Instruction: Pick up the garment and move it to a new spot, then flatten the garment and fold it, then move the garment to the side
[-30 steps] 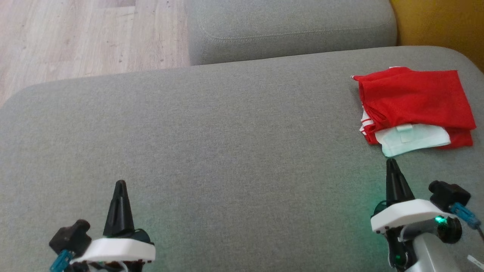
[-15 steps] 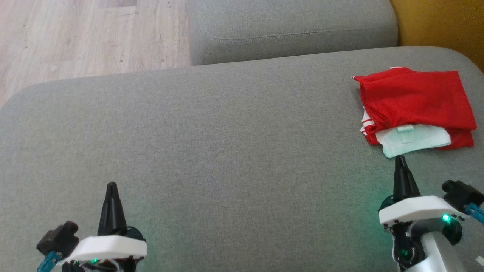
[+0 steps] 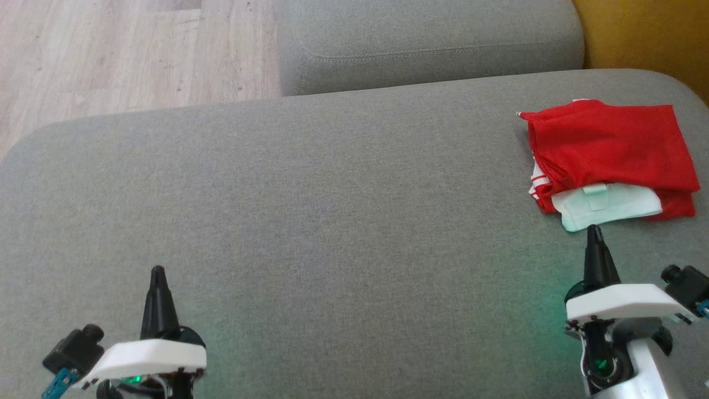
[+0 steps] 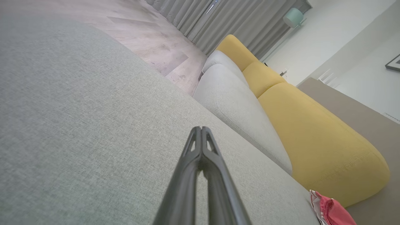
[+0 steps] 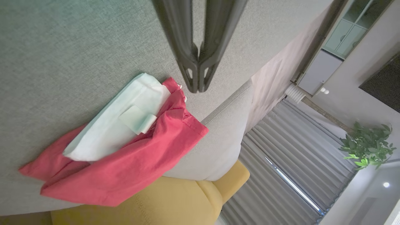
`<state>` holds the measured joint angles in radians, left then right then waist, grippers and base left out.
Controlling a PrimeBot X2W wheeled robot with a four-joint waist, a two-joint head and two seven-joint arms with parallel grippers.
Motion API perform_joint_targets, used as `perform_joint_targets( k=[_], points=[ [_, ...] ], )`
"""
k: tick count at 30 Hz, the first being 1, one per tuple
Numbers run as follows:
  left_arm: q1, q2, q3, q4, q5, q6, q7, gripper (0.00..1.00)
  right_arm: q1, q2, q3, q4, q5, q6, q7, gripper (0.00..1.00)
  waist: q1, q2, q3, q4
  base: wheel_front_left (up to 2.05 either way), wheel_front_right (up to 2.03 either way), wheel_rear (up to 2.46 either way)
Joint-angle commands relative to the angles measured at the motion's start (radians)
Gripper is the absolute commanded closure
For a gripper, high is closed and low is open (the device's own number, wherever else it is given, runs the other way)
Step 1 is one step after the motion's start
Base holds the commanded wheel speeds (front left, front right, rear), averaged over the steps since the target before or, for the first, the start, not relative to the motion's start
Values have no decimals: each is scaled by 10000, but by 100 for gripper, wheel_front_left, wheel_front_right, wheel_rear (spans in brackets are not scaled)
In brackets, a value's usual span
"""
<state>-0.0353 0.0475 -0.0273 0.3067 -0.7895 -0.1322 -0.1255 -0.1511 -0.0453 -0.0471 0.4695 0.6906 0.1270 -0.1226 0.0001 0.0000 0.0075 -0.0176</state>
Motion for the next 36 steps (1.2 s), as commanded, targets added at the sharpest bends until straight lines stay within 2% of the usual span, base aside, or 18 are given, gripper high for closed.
perform_joint_targets(
  k=[1, 36],
  points=[
    [-461, 11, 274, -362, -273, 6, 59, 100, -210, -40, -1, -427, 337, 15, 93, 100, 0, 0, -1, 4, 0, 0, 0],
    [-579, 19, 779, -473, -3784, 10, 1093, 100, 74, -44, -297, -1234, 4259, 24, 1098, 100, -1, 0, -20, 80, 0, 0, 0]
  ],
)
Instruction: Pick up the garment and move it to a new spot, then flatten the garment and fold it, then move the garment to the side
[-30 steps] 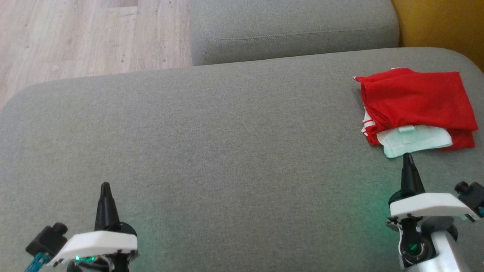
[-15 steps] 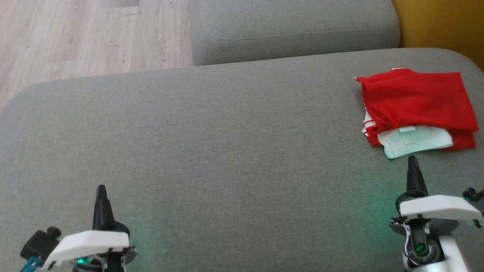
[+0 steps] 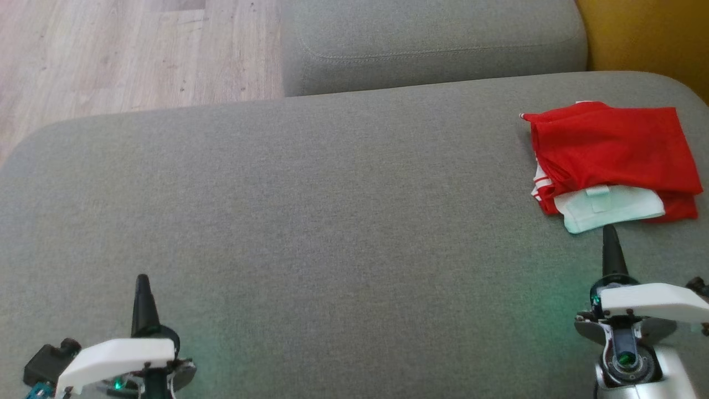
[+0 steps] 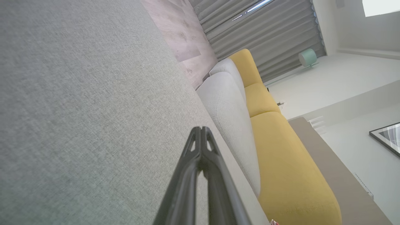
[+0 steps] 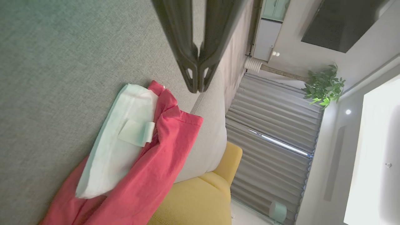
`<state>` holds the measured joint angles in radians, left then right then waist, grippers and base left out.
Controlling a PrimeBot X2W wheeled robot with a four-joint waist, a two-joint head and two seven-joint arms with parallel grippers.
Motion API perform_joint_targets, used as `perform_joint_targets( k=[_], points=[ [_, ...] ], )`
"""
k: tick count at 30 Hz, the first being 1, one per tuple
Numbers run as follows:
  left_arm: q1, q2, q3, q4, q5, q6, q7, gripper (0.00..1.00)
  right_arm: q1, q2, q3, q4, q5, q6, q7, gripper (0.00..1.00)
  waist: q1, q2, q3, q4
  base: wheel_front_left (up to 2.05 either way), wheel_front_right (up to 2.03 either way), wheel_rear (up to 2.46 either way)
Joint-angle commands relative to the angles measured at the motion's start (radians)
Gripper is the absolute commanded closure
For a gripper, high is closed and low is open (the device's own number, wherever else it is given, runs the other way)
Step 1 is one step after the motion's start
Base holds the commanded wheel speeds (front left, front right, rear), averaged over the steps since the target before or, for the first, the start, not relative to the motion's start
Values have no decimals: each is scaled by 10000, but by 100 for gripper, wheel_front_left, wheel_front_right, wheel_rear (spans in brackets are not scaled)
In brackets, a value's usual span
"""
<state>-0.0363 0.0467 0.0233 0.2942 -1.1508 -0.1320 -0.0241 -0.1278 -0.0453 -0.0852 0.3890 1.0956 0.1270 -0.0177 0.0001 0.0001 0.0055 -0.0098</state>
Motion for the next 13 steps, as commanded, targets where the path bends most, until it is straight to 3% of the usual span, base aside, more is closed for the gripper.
perform_joint_targets(
  k=[1, 13],
  points=[
    [-573, 27, 288, -351, -272, 8, 108, 100, -151, -44, 76, -452, 321, 25, 78, 100, -1, -1, -1, 4, 0, 0, 0],
    [-614, 29, 461, -389, -1477, 10, 462, 100, -53, -45, -26, -729, 1667, 28, 423, 100, -1, -1, -7, 30, 0, 0, 0]
  ],
)
